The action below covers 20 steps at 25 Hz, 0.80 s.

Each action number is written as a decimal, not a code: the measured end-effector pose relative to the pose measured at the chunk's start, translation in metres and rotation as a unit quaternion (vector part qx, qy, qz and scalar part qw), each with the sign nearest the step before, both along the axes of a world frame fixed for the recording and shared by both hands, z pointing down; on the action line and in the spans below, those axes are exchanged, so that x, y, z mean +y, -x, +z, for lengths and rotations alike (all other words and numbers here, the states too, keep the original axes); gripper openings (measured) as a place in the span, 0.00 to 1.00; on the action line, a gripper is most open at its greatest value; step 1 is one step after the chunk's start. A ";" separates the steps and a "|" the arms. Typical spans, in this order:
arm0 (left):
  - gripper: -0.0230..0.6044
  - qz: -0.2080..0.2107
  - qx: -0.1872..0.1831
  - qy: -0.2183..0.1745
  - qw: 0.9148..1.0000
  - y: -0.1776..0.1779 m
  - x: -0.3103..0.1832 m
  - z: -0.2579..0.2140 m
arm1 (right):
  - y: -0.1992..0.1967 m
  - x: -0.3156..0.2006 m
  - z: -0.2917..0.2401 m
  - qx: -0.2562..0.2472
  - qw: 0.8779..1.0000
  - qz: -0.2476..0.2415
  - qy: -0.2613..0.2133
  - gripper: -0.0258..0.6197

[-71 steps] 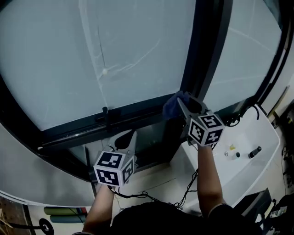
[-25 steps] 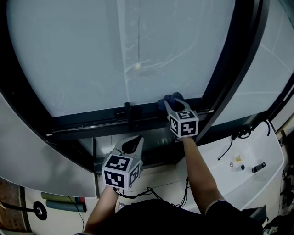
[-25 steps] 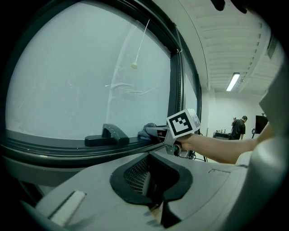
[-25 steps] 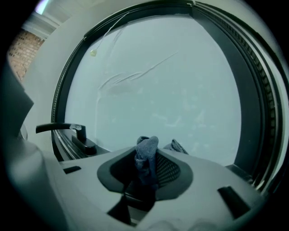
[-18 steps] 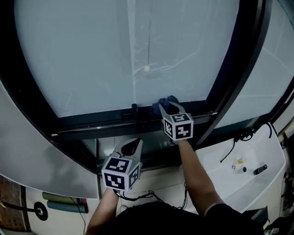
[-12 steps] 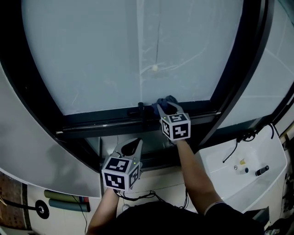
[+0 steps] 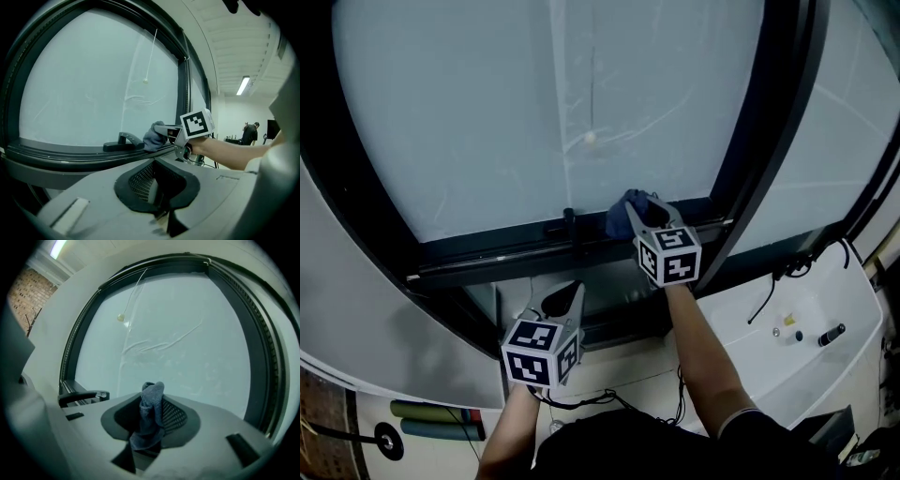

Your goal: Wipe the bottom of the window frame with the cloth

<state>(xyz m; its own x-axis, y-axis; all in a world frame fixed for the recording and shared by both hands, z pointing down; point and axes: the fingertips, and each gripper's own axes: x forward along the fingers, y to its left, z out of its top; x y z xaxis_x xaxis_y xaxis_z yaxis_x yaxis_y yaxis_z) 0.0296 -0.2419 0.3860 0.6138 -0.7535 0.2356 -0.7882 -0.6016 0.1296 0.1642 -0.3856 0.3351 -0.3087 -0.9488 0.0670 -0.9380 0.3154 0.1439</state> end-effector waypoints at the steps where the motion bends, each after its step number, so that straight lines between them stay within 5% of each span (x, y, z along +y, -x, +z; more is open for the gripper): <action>1: 0.05 0.006 0.000 0.000 1.000 -0.006 0.001 0.000 | -0.008 0.004 -0.005 0.000 1.000 0.006 -0.006 0.22; 12: 0.05 0.072 -0.005 -0.002 0.997 -0.090 0.007 0.001 | -0.144 0.025 -0.022 0.012 0.995 0.099 -0.033 0.22; 20: 0.05 0.069 -0.013 0.006 0.998 -0.113 -0.005 0.004 | -0.221 0.014 0.010 0.009 0.986 0.164 -0.015 0.22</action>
<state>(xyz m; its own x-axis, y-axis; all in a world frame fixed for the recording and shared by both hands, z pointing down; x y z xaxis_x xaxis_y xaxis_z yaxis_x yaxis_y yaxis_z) 0.1424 -0.2470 0.3899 0.7051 -0.6591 0.2618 -0.7011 -0.7032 0.1178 0.3855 -0.3718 0.3450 0.0169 -0.9990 0.0408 -0.9860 -0.0099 0.1666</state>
